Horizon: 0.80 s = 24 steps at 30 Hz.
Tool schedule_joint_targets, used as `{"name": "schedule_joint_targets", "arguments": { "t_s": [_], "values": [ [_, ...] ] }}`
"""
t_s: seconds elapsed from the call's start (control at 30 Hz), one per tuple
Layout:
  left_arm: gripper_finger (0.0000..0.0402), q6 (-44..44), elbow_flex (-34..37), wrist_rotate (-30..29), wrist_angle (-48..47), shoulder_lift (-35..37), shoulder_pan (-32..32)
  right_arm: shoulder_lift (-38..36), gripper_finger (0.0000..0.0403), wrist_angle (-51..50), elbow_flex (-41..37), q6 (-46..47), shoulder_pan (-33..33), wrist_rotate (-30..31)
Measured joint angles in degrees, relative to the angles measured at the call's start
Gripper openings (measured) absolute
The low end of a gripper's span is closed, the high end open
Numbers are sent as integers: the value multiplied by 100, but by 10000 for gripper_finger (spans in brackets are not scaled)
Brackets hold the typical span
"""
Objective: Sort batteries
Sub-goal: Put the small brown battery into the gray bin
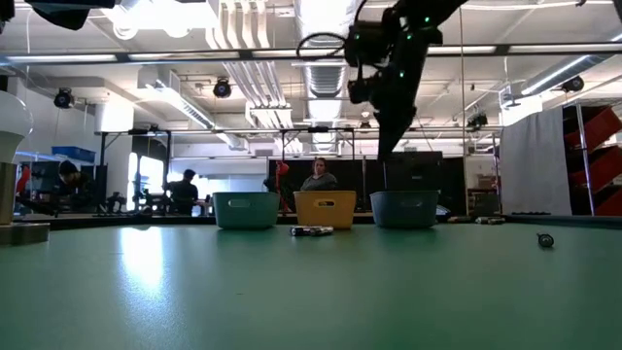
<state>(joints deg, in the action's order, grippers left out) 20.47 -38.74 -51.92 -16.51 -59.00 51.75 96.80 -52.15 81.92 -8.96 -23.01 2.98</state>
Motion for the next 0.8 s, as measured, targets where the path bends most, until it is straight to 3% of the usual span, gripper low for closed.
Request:
{"name": "schedule_joint_targets", "arguments": {
  "t_s": [0.37,0.8],
  "values": [
    [80,118,0,4,-111,0,0,1006,23,-20,67,-470,-891,-4],
    [80,129,0,4,-122,0,0,1573,23,1,67,-456,-1092,-84]
  ]
}}
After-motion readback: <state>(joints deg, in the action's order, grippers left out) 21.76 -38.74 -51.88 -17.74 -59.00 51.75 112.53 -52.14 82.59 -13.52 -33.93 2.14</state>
